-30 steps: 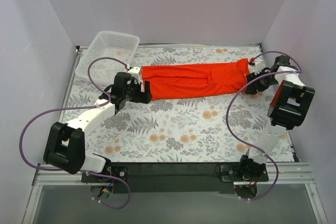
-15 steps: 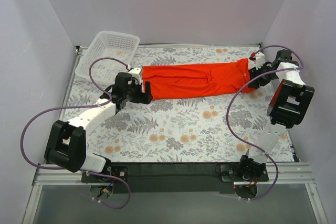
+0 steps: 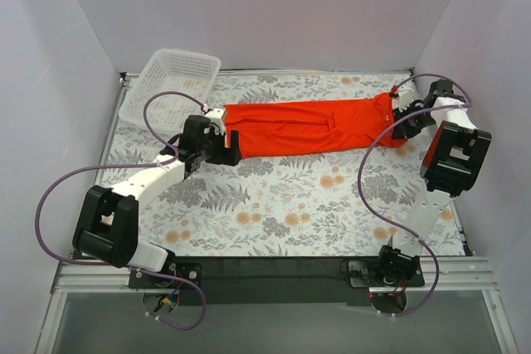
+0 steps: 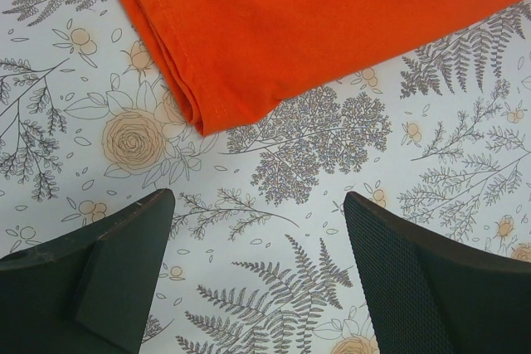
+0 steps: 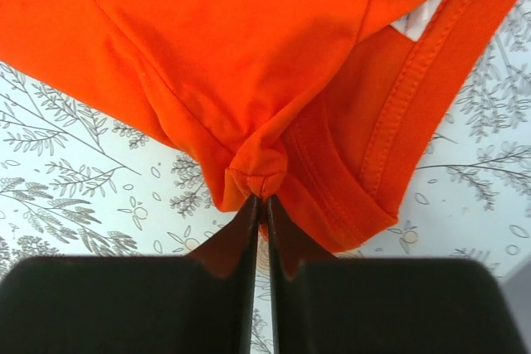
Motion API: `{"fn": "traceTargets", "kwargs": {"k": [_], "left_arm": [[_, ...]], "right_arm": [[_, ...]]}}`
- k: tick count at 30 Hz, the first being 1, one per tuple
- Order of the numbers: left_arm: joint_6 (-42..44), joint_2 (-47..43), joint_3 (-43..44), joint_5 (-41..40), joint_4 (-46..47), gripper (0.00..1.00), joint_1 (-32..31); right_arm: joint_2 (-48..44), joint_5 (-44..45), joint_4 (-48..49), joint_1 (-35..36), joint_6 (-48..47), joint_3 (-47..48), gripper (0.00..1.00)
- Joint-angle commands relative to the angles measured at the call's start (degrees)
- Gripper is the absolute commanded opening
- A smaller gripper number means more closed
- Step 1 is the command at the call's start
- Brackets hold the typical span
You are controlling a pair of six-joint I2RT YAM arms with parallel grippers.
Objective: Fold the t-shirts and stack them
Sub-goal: Fold the tshirt
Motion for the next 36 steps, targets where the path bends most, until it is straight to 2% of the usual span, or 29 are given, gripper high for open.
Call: {"fn": "traceTargets", "kwargs": {"k": [1, 6, 14, 23, 27, 31, 35, 36], "left_arm": [[0.37, 0.03, 0.47, 0.39, 0.21, 0.77, 0.09], [0.37, 0.55, 0.55, 0.39, 0.21, 0.77, 0.09], [0.37, 1.87, 0.46, 0.39, -0.06, 0.77, 0.09], [-0.15, 4.33, 0.73, -0.84, -0.5, 0.77, 0.09], [-3.49, 5.65, 1.25, -1.46, -0.5, 0.74, 0.1], [-6.66, 9.16, 3.62, -2.07, -0.67, 0.63, 0.27], [-7.97, 13.21, 7.58, -1.81, -0.76, 0.47, 0.18], [-8.41, 14.0, 9.06, -1.98, -0.76, 0.46, 0.18]], "right_arm": [[-0.63, 1.4, -0.52, -0.09, 0.54, 3.72, 0.1], [-1.34, 5.09, 0.88, -0.61, 2.47, 5.92, 0.06], [1.38, 8.07, 1.24, 0.0, 1.51, 9.53, 0.06], [4.02, 10.81, 0.71, 0.53, -2.71, 10.14, 0.13], [3.15, 10.28, 0.88, 0.53, -1.83, 9.97, 0.15], [2.09, 9.41, 0.97, 0.53, -0.95, 10.06, 0.18], [1.91, 8.53, 0.97, 0.53, -0.6, 10.14, 0.18], [2.0, 8.52, 0.89, 0.53, -0.51, 9.88, 0.18]]}}
